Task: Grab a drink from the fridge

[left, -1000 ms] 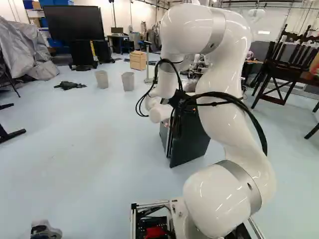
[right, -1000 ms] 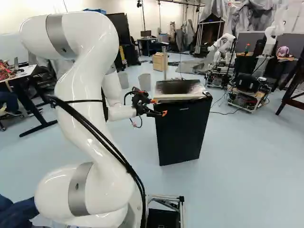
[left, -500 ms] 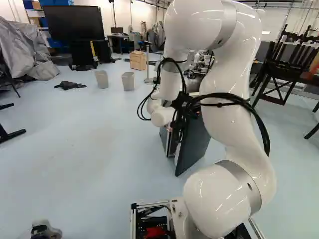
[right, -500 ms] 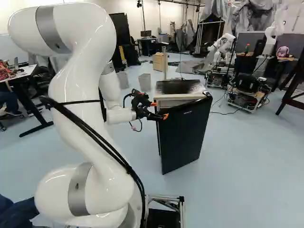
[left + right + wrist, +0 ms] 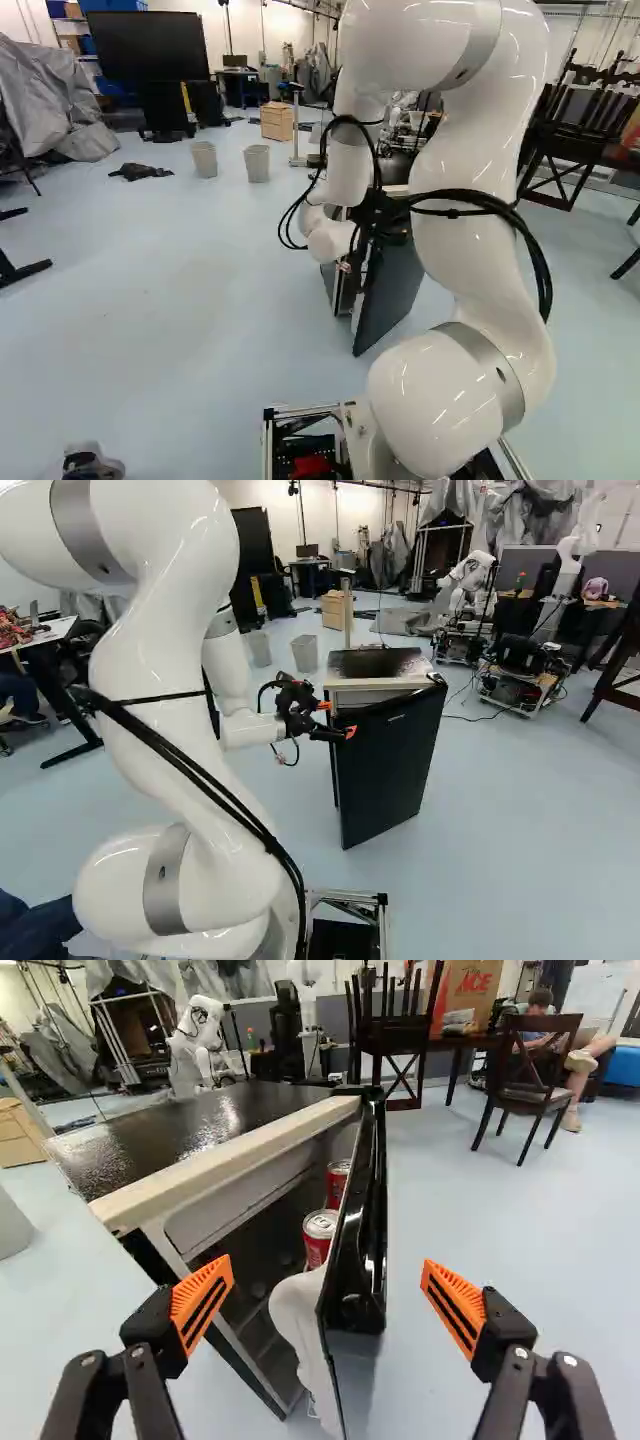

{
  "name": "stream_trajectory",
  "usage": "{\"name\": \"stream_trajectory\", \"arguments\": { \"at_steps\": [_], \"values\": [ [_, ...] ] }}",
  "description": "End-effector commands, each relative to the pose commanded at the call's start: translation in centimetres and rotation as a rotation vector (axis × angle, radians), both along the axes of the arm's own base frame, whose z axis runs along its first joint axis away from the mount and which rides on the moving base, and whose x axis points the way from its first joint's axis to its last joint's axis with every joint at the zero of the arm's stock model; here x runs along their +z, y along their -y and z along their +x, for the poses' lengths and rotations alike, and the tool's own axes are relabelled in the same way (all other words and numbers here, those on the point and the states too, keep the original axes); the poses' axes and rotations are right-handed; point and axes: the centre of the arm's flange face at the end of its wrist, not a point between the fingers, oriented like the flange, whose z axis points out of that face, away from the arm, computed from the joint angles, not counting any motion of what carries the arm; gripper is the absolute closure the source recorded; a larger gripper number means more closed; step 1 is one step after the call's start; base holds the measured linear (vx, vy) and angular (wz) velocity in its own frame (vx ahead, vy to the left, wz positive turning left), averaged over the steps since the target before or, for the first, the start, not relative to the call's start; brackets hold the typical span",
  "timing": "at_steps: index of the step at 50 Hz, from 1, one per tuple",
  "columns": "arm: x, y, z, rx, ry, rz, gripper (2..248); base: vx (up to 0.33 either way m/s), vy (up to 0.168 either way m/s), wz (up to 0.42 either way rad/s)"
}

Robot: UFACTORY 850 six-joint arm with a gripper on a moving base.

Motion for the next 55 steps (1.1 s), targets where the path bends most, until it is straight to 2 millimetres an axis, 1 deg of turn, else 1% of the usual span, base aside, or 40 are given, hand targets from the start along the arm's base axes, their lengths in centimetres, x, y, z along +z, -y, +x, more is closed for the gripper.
{"name": "stream_trajectory", "arguments": {
  "at_steps": [29, 55],
  "values": [
    [0.3, 1.1, -4.2, 0.0, -0.033, -0.013, 3, 0.0, 0.0, 0.0],
    [0.7, 2.4, -7.8, -0.015, -0.049, -0.035, 3, 0.0, 0.0, 0.0]
  ]
}}
